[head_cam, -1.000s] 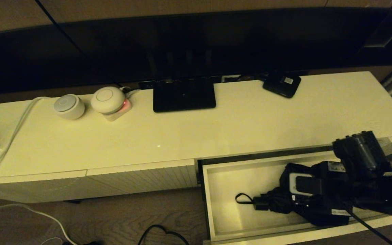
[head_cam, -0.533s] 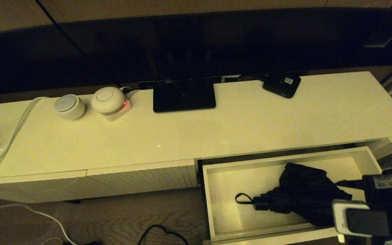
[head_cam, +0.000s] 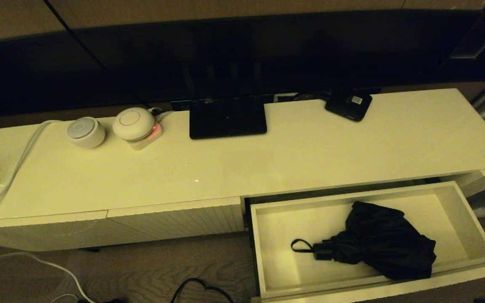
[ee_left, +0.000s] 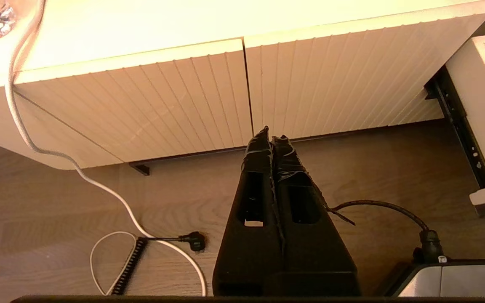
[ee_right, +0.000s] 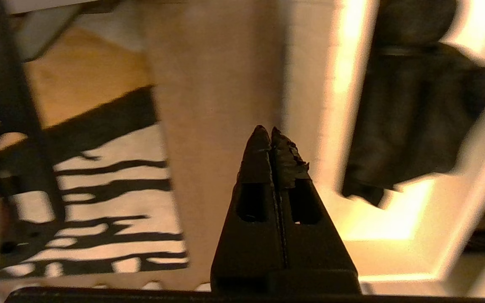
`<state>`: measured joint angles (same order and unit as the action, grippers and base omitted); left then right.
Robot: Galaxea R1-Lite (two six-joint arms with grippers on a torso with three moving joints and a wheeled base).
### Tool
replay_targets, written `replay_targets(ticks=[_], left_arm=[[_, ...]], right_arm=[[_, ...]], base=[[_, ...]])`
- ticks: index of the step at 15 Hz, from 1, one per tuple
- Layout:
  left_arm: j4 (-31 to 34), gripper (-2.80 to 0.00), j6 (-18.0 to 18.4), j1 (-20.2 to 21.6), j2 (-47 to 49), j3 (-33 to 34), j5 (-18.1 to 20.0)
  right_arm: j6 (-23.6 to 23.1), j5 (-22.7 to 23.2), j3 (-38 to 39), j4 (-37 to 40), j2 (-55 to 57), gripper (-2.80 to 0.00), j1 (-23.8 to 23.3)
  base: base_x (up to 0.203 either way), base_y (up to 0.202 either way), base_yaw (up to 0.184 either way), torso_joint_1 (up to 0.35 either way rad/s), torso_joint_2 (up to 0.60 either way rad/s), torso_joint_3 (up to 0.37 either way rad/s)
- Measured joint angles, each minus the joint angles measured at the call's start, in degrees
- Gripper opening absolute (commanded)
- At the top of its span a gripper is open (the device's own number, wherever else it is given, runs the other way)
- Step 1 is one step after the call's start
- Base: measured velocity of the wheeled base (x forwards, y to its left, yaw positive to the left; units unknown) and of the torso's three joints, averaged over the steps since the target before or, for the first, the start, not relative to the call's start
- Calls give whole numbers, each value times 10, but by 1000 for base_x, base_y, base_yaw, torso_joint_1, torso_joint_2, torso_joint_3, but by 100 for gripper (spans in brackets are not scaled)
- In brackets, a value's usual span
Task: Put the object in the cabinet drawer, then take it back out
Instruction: Close the drawer
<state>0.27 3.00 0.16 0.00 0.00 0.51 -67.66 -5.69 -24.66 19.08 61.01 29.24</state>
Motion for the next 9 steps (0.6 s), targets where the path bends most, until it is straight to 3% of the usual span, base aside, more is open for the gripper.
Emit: replay_targets(ticks=[4, 9], left_arm=[[0, -280, 0, 0, 0, 0, 0], [0, -280, 0, 0, 0, 0, 0]], right_arm=[[32, 11, 44, -15, 38, -280, -9], [35, 11, 76, -90, 118, -280, -18]], base=[[0, 0, 0, 0, 0, 0], [0, 0, 0, 0, 0, 0]])
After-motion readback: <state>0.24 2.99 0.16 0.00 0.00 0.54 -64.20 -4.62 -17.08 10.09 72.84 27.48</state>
